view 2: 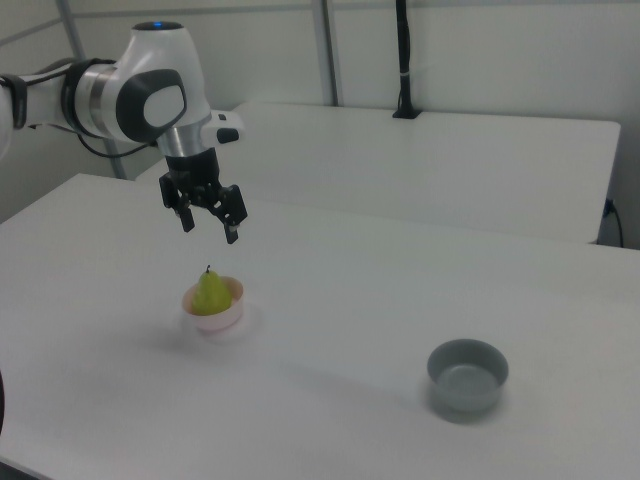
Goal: Place the pear in the bowl
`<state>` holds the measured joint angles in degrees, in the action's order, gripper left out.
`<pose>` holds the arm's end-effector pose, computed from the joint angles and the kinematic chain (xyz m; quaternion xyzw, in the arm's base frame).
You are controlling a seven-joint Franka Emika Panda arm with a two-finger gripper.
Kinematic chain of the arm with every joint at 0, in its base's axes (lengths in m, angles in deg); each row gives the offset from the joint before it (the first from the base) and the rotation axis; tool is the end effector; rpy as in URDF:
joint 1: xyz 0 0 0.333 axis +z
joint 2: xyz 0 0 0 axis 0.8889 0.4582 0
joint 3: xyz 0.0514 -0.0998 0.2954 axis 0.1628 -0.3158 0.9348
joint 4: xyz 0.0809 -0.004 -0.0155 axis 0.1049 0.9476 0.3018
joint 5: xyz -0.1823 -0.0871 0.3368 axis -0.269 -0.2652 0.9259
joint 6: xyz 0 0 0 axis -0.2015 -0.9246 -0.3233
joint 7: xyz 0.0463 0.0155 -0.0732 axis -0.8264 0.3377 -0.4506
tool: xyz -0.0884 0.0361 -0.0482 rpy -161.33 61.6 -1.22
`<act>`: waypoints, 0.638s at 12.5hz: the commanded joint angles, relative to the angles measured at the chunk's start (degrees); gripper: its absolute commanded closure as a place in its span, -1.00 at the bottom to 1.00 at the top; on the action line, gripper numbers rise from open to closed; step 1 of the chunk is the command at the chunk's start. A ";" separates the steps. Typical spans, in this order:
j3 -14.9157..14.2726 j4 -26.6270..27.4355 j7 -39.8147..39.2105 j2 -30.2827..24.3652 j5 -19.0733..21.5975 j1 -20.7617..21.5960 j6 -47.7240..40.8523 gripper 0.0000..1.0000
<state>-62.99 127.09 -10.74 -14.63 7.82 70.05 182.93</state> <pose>0.5962 0.0302 0.4924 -0.9998 -0.0106 -0.0112 0.0123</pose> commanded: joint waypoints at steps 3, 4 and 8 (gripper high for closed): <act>-0.90 -1.85 1.08 -6.01 0.11 -2.48 -9.68 -1.00; -0.90 -3.34 1.08 -5.92 0.03 -3.18 -11.62 -1.00; -2.21 -5.29 0.47 -8.46 0.20 -5.20 -16.91 -1.00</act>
<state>-63.78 122.71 -10.72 -21.04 7.82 65.38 168.98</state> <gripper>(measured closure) 0.000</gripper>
